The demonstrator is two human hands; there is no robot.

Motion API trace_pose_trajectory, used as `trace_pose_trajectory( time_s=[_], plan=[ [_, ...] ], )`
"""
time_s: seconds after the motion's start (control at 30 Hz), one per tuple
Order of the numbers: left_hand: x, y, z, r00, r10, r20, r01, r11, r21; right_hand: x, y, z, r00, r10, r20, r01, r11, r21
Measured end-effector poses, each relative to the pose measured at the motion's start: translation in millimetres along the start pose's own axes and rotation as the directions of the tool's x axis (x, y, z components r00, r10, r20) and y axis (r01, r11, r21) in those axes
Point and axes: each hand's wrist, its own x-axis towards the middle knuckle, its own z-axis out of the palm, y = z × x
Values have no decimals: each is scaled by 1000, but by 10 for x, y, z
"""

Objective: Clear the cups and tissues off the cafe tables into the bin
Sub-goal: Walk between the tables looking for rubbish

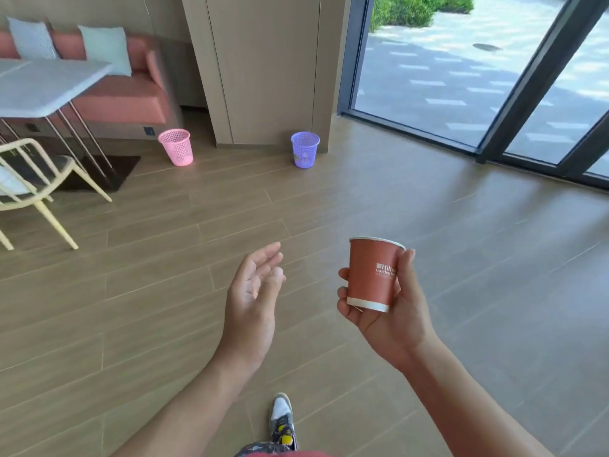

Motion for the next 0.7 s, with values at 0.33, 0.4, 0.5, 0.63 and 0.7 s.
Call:
trace_pose_trajectory(
  time_s=[0.33, 0.4, 0.5, 0.63, 0.7],
  plan=[
    [2108, -91, -26, 999, 23, 27, -24, 999, 34, 1903, -606, 751, 998, -18, 60, 21, 998, -59],
    [2476, -169, 6, 1000, 19, 21, -19, 999, 41, 2277, -697, 792, 997, -8, 72, 12, 999, -45],
    [3074, -351, 116, 1000, 11, 13, -12, 998, 54, 2881, -850, 787, 997, 2, 71, 0, 1000, -17],
    [3964, -614, 357, 1000, 9, -22, -7, 998, 57, 3811, -1161, 781, 1000, 13, 19, -12, 1000, -27],
    [4450, -713, 522, 999, 16, -34, -14, 998, 60, 4307, -1401, 839, 999, 34, 38, -33, 998, -44]
  ],
)
